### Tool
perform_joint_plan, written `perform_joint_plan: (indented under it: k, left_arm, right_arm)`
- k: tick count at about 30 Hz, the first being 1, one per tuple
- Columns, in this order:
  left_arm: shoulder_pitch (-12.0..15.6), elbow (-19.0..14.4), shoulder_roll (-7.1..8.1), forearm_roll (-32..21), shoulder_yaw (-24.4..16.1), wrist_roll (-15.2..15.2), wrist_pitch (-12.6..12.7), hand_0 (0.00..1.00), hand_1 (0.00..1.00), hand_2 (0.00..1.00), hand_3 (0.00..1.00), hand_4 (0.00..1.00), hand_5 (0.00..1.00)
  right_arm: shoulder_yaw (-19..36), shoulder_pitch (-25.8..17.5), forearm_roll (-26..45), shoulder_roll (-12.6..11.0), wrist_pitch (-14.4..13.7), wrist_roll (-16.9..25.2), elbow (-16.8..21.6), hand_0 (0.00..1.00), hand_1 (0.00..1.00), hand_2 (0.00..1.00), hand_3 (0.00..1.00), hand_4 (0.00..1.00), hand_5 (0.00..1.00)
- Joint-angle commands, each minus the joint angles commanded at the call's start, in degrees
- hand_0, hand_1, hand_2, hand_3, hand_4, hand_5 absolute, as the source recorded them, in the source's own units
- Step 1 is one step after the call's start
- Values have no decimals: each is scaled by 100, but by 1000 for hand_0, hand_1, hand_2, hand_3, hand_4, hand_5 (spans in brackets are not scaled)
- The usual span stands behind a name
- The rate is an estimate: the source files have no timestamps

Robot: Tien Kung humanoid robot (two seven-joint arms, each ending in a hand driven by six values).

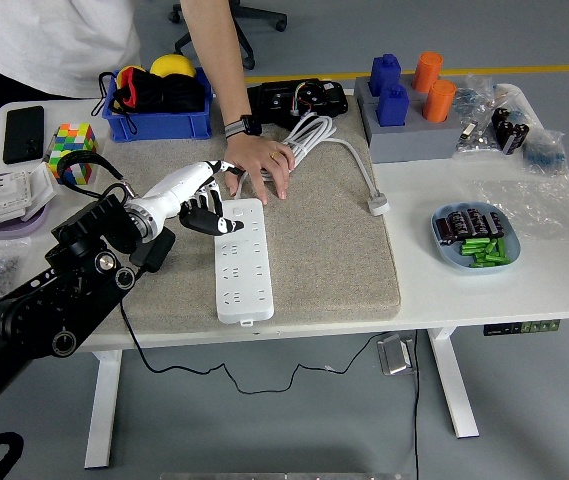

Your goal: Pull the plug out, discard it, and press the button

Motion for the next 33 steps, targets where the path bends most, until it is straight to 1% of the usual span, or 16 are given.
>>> perform_joint_plan:
  k: [1,2,7,8,12,13,14,19,20,25,26,32,33]
  left_arm:
    - [-31,32,-9,-7,52,13,-11,101,5,114,773,711,46]
    - [-96,92,-26,-5,162,66,-47,87,2,85,744,642,12]
    - [-288,250,-80,-31,488,355,-225,87,2,85,744,642,12]
    - [-326,282,-88,-46,549,408,-259,81,2,79,736,601,44]
    - [-438,380,-112,-115,747,456,-279,81,2,79,736,601,44]
    - [-457,401,-120,-126,772,465,-275,81,2,79,736,601,44]
    - [-474,422,-130,-130,785,475,-270,68,2,64,753,638,104]
    - [-543,543,-172,-138,769,542,-271,68,2,64,753,638,104]
    - [-552,566,-176,-145,764,555,-276,51,2,49,750,591,119]
    - [-590,672,-157,-201,767,598,-290,51,2,49,750,591,119]
    - [-595,683,-154,-210,775,599,-288,42,2,41,743,372,6]
    - [-617,773,-155,-253,787,636,-302,42,2,41,743,372,6]
    - [-619,775,-156,-268,794,636,-302,42,2,38,734,300,2]
  right_arm:
    - [-4,1,2,0,1,0,0,753,703,710,723,765,649]
    - [-8,2,3,4,2,-1,0,753,703,710,724,766,650]
    - [-25,0,10,6,5,0,-3,753,703,710,724,766,650]
    - [-30,1,9,4,7,-2,-5,753,703,710,724,764,649]
    - [-14,4,7,-5,4,-1,-8,753,703,710,724,764,649]
    - [-16,3,9,-7,5,-1,-7,753,703,710,724,764,649]
    - [-14,3,10,-8,5,-1,-8,754,703,710,724,763,648]
    - [-7,7,13,-9,5,0,-8,754,703,710,724,763,648]
    - [-7,8,11,-9,5,-1,-9,753,703,710,724,763,648]
    - [-8,9,17,-8,6,0,-2,753,703,710,724,763,648]
    - [-7,9,15,-8,6,0,-4,752,703,710,724,763,648]
    - [-10,8,17,-11,5,0,-4,752,703,710,724,763,648]
    - [-11,10,18,-12,6,0,-2,753,703,710,724,763,649]
